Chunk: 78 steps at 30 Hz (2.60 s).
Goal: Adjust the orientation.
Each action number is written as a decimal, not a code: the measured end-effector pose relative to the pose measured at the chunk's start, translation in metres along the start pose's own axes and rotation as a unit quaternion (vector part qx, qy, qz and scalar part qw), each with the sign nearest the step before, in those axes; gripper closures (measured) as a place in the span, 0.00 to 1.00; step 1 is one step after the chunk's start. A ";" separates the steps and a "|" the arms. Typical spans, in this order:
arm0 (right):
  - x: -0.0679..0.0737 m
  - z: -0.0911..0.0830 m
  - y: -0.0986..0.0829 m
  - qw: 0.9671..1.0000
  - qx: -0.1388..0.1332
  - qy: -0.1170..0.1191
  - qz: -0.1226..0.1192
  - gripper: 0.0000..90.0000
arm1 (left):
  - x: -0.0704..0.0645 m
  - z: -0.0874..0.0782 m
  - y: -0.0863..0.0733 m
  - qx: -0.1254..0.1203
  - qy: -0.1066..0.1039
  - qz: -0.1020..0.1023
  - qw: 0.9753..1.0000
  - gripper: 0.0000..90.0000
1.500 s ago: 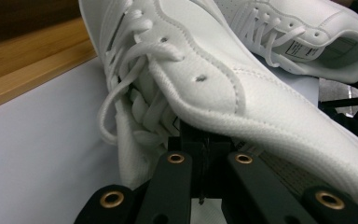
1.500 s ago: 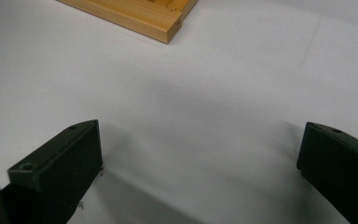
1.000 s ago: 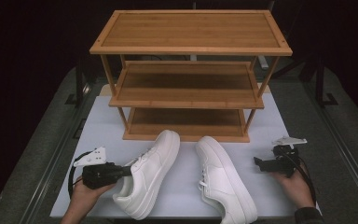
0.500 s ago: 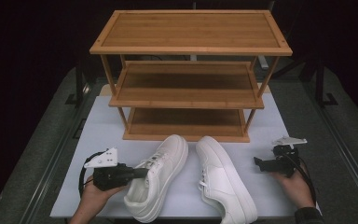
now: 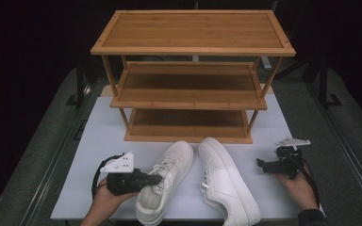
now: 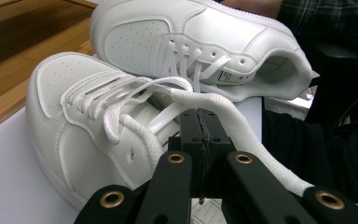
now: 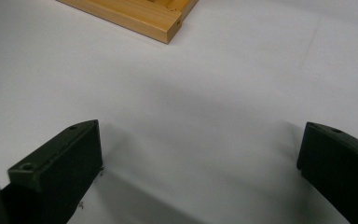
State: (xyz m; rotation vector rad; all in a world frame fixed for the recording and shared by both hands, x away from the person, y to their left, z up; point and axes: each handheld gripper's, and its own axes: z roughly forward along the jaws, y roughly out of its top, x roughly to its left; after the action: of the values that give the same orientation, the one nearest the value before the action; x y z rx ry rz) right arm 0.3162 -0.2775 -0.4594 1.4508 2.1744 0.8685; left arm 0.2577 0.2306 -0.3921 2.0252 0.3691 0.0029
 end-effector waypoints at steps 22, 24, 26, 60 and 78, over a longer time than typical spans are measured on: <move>0.000 0.000 0.000 1.000 0.000 0.000 0.000 0.00 | -0.002 -0.017 0.010 -0.011 0.057 0.011 0.998 0.57; 0.000 0.000 0.000 1.000 0.000 0.000 0.000 0.00 | -0.001 -0.016 0.010 -0.009 0.061 0.012 0.998 0.56; 0.000 0.000 0.000 1.000 0.000 0.000 0.000 0.00 | 0.001 -0.013 0.007 0.007 0.075 0.014 0.997 0.56; 0.000 0.000 0.000 1.000 0.000 0.000 0.000 0.00 | 0.019 -0.036 0.005 0.006 0.159 -0.012 0.987 0.94; 0.000 0.000 0.000 1.000 0.000 0.000 0.000 0.00 | 0.043 -0.067 -0.022 -0.031 0.190 -0.077 0.978 0.94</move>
State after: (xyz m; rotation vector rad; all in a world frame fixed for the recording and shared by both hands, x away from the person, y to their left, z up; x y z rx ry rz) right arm 0.3162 -0.2775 -0.4594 1.4510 2.1741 0.8687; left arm 0.2822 0.3094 -0.3866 1.9254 0.7577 0.3060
